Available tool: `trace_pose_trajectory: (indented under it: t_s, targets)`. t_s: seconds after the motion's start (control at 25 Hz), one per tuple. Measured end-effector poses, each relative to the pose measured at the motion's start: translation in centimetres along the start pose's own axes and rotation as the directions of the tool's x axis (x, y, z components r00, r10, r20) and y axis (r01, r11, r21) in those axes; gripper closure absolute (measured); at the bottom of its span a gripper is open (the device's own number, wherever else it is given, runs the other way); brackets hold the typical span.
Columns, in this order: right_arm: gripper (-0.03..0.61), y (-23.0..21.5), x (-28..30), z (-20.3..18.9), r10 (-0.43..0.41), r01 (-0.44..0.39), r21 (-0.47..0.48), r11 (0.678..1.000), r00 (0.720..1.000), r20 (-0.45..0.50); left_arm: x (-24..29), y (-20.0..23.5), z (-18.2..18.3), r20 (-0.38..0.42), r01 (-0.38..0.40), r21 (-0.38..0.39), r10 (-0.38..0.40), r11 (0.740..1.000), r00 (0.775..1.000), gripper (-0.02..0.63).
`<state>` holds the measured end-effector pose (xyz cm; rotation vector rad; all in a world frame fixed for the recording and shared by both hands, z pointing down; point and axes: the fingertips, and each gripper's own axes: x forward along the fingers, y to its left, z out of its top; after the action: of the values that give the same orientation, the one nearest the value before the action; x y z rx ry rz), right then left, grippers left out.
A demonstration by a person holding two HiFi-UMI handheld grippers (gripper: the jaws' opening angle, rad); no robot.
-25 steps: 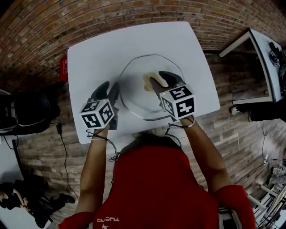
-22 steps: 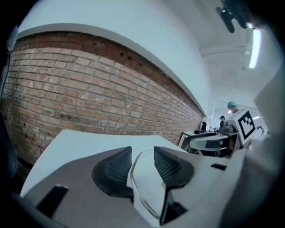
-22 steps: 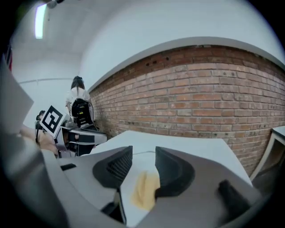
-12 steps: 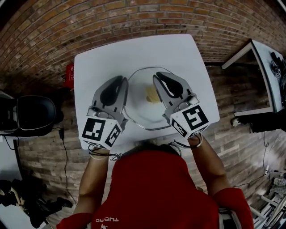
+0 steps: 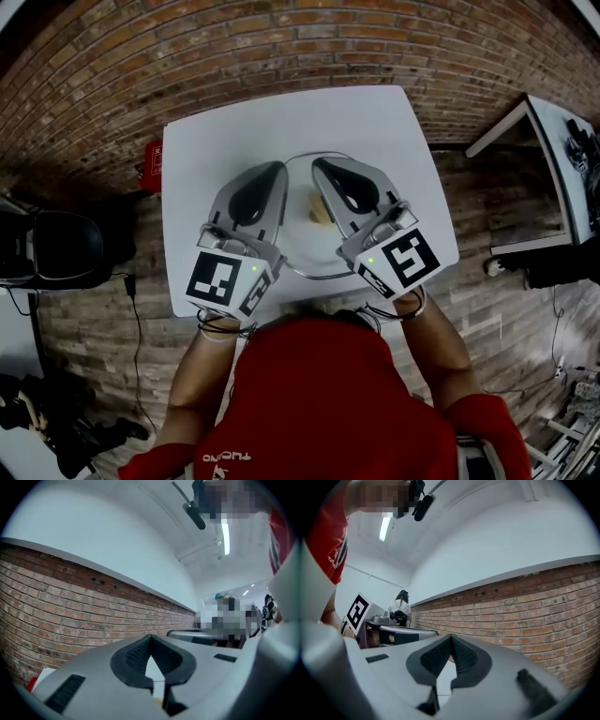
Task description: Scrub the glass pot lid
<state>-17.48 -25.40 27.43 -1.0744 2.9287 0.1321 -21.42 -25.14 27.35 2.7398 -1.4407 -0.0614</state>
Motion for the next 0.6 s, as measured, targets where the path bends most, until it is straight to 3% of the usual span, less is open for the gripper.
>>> trace_pose_trajectory:
  t_s: [0.6]
  targets:
    - [0.549, 1.2, 0.18, -0.67, -0.014, 0.014, -0.025, 1.0, 0.999, -0.037, -0.97, -0.3, -0.24, 0.01, 0.009, -0.029, -0.008, 1.0, 1.0, 0.597]
